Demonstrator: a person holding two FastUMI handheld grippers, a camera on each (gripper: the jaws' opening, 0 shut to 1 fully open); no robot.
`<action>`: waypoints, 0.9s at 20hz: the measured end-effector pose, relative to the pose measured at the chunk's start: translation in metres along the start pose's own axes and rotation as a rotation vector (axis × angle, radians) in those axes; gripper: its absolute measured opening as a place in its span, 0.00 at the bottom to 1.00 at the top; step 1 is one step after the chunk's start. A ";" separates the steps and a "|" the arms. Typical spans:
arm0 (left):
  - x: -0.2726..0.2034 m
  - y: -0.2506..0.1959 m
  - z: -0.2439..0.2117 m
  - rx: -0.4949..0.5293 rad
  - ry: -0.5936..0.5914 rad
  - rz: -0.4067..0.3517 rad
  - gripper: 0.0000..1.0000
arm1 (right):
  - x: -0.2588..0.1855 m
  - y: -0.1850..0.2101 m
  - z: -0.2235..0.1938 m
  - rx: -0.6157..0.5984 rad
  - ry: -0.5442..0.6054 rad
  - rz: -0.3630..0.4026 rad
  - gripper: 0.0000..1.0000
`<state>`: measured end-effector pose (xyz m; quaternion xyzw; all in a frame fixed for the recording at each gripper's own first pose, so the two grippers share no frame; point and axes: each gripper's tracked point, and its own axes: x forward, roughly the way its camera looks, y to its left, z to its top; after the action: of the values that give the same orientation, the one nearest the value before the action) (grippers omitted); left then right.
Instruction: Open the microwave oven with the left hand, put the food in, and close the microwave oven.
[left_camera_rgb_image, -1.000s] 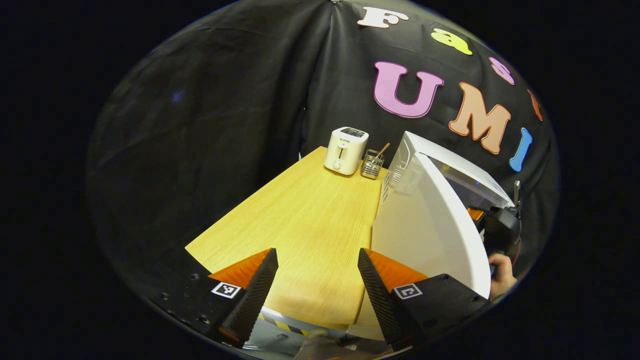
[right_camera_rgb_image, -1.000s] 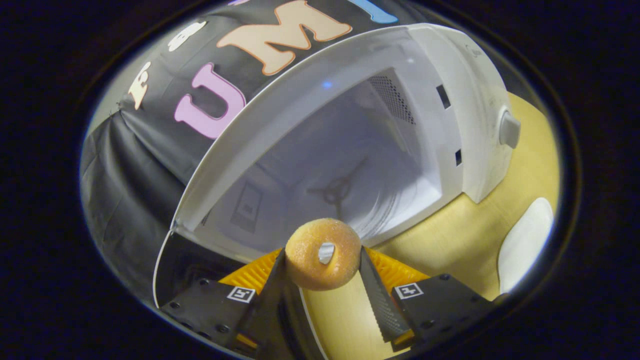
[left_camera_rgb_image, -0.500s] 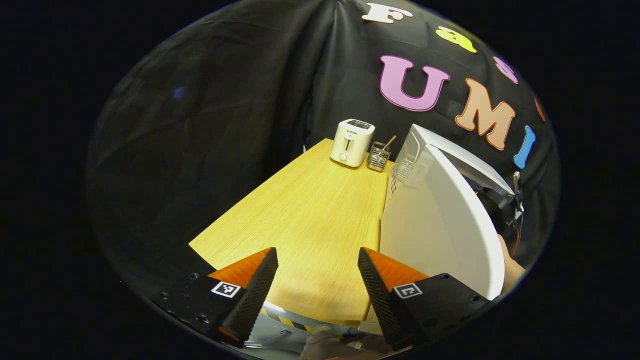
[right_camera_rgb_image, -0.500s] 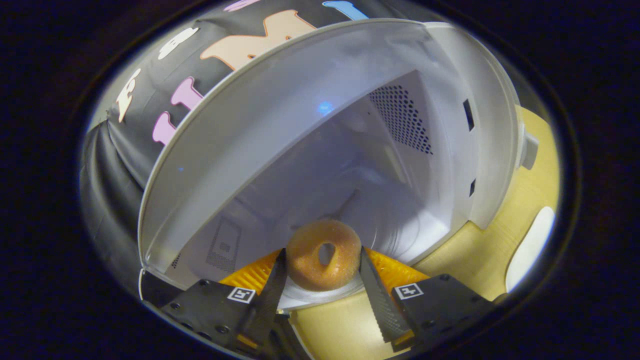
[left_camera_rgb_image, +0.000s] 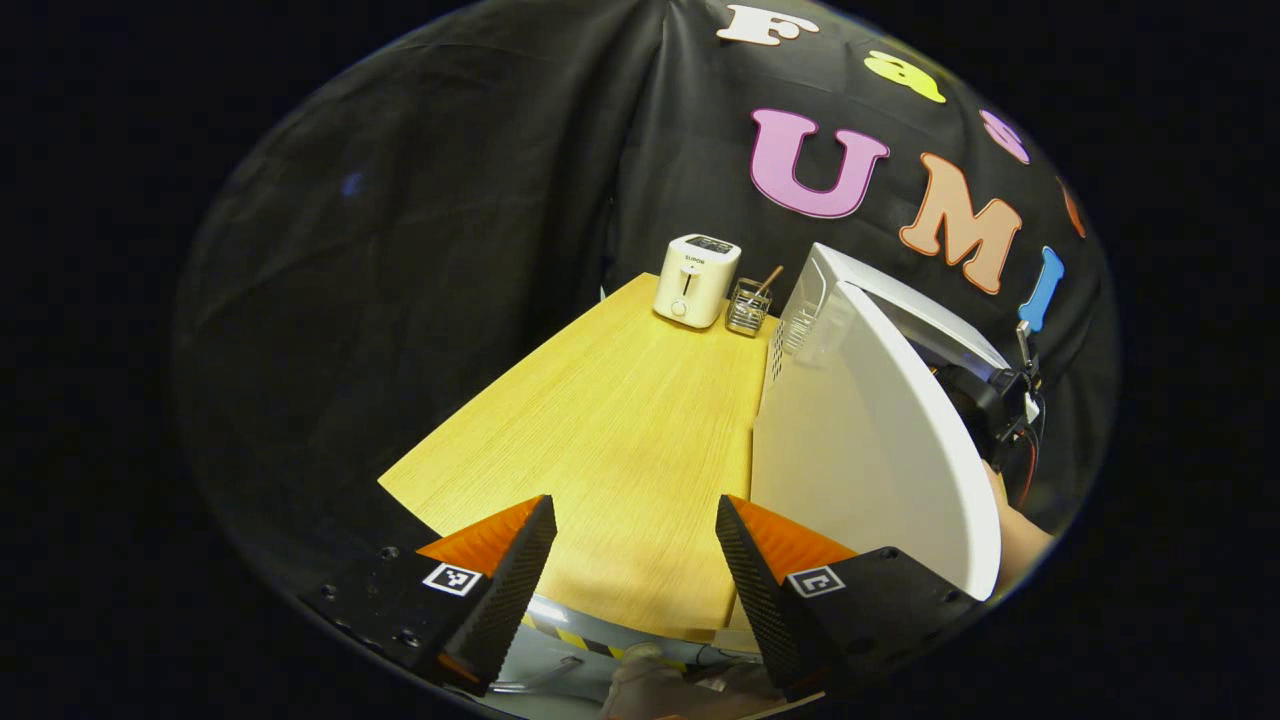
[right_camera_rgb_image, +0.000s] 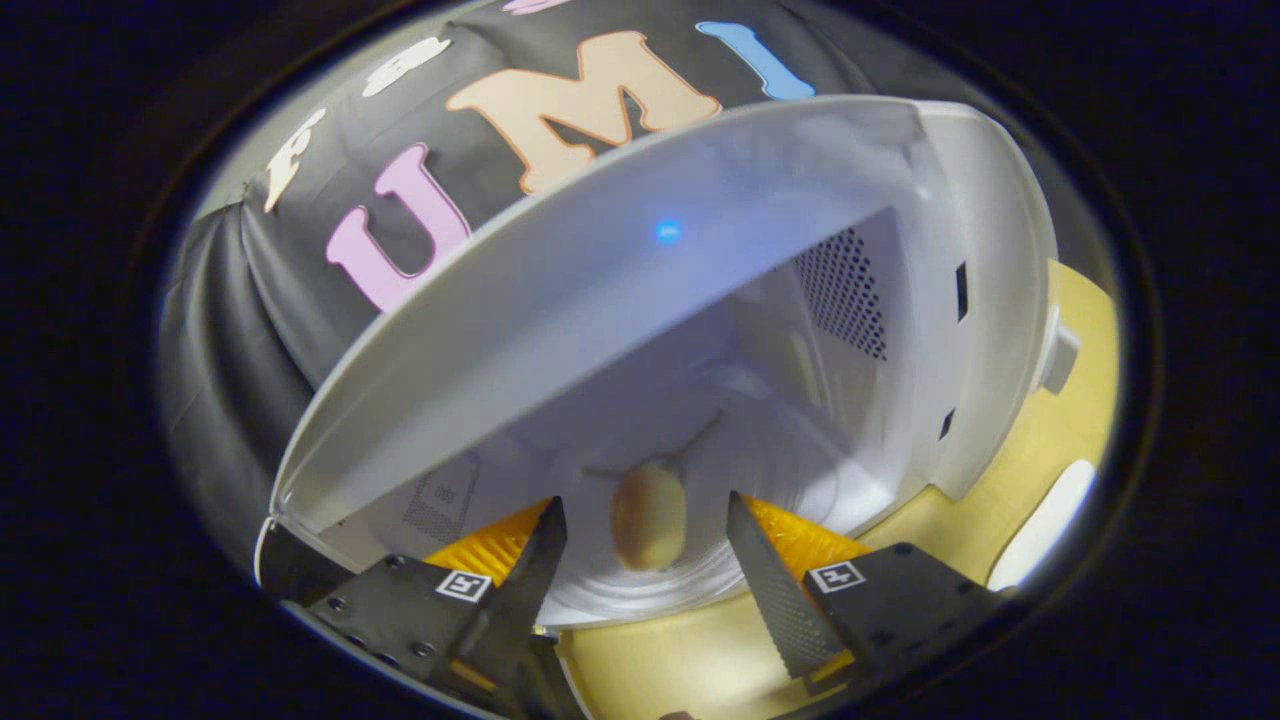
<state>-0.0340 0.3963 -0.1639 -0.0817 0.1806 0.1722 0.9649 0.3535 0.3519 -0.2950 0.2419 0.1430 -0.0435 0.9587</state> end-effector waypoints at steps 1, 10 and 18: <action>-0.001 -0.001 0.000 -0.004 0.000 -0.003 0.94 | -0.006 -0.002 0.002 -0.015 -0.001 0.001 0.91; -0.009 -0.010 -0.002 0.011 -0.008 -0.034 0.60 | -0.070 -0.014 0.007 -0.131 0.021 0.047 0.99; -0.015 -0.027 -0.002 0.094 -0.020 -0.074 0.01 | -0.129 -0.012 -0.001 -0.136 0.106 0.100 0.99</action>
<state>-0.0378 0.3663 -0.1576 -0.0411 0.1758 0.1287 0.9751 0.2283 0.3432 -0.2629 0.1849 0.1840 0.0273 0.9650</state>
